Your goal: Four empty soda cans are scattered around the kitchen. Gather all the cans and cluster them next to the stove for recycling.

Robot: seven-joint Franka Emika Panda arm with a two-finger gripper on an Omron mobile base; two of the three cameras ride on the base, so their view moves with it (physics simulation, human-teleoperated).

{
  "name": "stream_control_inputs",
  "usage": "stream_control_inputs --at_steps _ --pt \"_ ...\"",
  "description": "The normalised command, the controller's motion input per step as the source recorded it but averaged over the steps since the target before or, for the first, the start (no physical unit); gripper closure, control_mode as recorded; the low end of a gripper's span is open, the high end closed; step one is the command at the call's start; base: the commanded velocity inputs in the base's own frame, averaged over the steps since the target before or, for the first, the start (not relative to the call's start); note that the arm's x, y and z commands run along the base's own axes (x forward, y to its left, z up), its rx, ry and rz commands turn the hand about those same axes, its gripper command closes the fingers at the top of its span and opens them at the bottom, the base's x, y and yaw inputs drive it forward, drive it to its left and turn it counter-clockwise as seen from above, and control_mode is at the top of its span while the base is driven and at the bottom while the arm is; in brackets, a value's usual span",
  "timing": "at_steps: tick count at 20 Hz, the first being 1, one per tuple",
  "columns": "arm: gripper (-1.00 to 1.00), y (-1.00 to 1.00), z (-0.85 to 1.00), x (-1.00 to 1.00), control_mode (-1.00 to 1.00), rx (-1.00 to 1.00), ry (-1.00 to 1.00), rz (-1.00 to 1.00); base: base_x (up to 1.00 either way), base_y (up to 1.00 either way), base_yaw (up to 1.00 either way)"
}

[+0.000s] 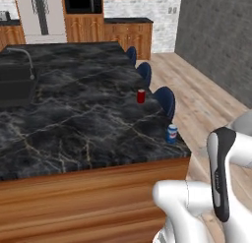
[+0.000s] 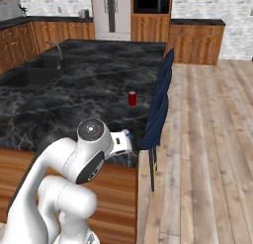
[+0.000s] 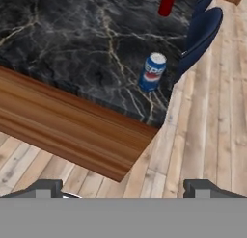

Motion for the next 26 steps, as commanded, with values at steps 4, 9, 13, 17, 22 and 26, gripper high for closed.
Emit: stream_control_inputs --at_steps 4,9,13,17,22,26 --pt "-1.0 0.0 0.0 0.0 1.0 0.0 0.0 0.0 0.6 0.0 0.03" --pt "-1.0 0.0 0.22 0.35 -1.0 0.0 0.15 0.0 0.23 0.0 0.01" --pt "-1.0 0.04 0.53 0.47 -1.0 0.0 0.31 -0.05 0.0 0.0 0.0" --pt "-1.0 0.0 0.16 0.14 -1.0 -0.01 0.13 -0.02 0.0 0.0 0.0" --pt "-1.0 0.06 -0.07 0.0 -1.0 0.0 0.0 0.0 0.0 0.0 0.0" --pt "-1.0 0.19 -0.25 0.02 -1.0 0.0 0.0 0.0 0.0 0.0 0.0"
